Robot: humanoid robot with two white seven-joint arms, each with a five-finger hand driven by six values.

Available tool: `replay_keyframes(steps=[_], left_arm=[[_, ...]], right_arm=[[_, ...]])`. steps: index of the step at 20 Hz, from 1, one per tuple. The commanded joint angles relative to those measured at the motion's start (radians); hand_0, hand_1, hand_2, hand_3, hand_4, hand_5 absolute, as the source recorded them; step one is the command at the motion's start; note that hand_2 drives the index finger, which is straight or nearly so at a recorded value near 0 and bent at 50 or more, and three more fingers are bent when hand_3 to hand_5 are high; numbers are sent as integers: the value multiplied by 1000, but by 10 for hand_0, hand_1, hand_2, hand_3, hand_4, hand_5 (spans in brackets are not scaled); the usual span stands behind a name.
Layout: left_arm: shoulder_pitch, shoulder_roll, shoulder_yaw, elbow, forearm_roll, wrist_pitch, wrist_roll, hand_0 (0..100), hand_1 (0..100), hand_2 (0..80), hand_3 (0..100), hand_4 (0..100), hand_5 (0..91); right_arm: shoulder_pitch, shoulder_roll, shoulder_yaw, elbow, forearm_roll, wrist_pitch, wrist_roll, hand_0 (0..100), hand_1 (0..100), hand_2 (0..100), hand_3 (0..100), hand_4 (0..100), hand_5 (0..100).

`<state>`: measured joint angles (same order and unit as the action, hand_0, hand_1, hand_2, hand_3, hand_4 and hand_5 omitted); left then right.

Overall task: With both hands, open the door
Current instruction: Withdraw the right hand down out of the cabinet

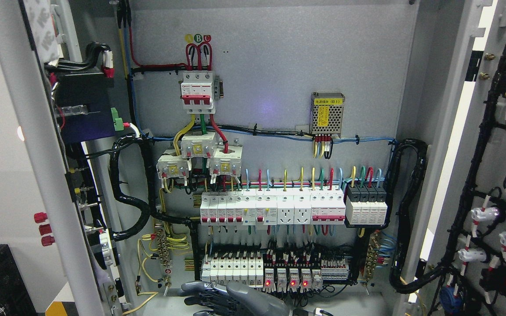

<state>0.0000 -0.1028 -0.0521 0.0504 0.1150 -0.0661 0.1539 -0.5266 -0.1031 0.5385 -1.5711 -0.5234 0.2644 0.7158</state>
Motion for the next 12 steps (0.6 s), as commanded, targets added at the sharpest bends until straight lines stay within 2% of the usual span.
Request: replay_keyframes(steps=[1, 6, 10, 12], left_arm=[[9, 0, 0, -1, 0, 0, -1, 0, 0, 0, 0, 0, 0], [9, 0, 0, 0, 0, 0, -1, 0, 0, 0, 0, 0, 0], [9, 0, 0, 0, 0, 0, -1, 0, 0, 0, 0, 0, 0], [9, 0, 0, 0, 0, 0, -1, 0, 0, 0, 0, 0, 0]], right_arm=[[40, 3, 110, -92, 17, 1, -31, 191, 0, 0, 0, 0, 0], [72, 16, 167, -138, 17, 6, -36, 191, 0, 0, 0, 0, 0], [103, 75, 173, -145, 17, 10, -36, 191, 0, 0, 0, 0, 0], [102, 92, 187, -142, 17, 13, -36, 191, 0, 0, 0, 0, 0]])
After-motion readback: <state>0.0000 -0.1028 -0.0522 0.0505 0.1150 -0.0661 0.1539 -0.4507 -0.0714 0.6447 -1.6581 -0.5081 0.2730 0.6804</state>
